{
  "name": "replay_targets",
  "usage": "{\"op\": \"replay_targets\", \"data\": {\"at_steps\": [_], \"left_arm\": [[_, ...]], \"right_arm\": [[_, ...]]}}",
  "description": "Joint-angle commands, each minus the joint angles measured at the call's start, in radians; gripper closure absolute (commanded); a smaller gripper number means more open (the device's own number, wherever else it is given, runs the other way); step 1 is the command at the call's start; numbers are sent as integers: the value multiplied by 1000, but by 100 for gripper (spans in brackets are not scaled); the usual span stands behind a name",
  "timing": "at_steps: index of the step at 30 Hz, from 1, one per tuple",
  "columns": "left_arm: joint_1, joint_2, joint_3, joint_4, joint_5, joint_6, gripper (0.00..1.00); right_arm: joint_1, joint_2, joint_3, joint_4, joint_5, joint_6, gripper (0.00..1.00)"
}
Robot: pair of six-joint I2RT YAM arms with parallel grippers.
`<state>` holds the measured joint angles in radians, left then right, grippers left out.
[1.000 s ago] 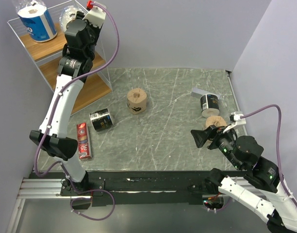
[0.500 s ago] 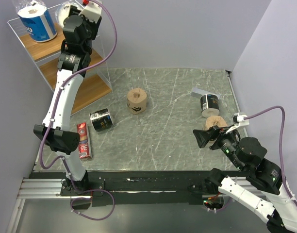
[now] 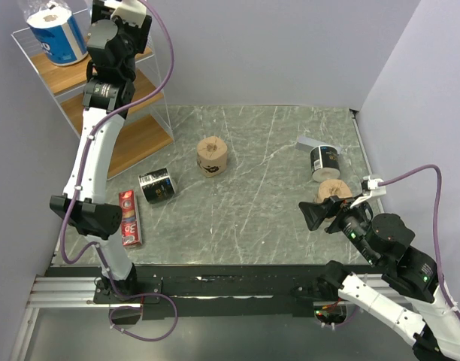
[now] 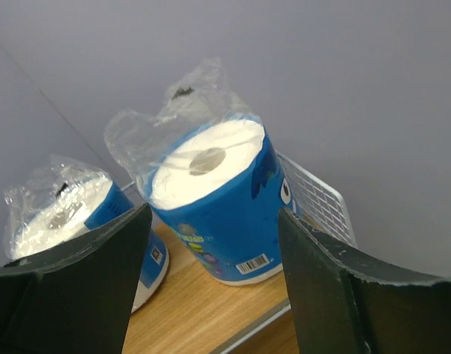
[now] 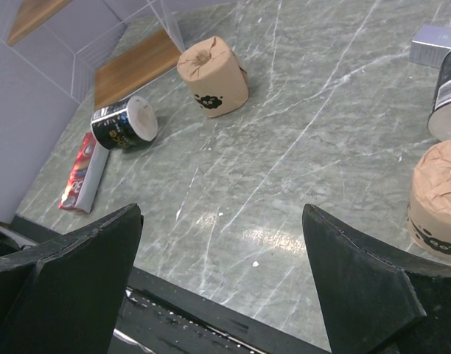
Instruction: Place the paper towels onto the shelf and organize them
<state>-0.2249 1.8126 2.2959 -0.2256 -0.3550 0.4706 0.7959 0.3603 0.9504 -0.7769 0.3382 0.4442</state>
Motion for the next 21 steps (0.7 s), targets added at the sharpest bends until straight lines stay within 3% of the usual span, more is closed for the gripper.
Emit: {"op": "replay_targets", "data": {"at_steps": [1,12,21], "left_arm": [[1,-87,-41,23,14,-65,25],[24,-151,-110,-87,-91,-165,28],[32,-159,-155,-96,132,-245,34]], "right_arm": [[-1,-29,30,8,-21,5,4],[-1,-29,17,15,-56,14,4],[-1,-41,5,30,-77,36,4]]}}
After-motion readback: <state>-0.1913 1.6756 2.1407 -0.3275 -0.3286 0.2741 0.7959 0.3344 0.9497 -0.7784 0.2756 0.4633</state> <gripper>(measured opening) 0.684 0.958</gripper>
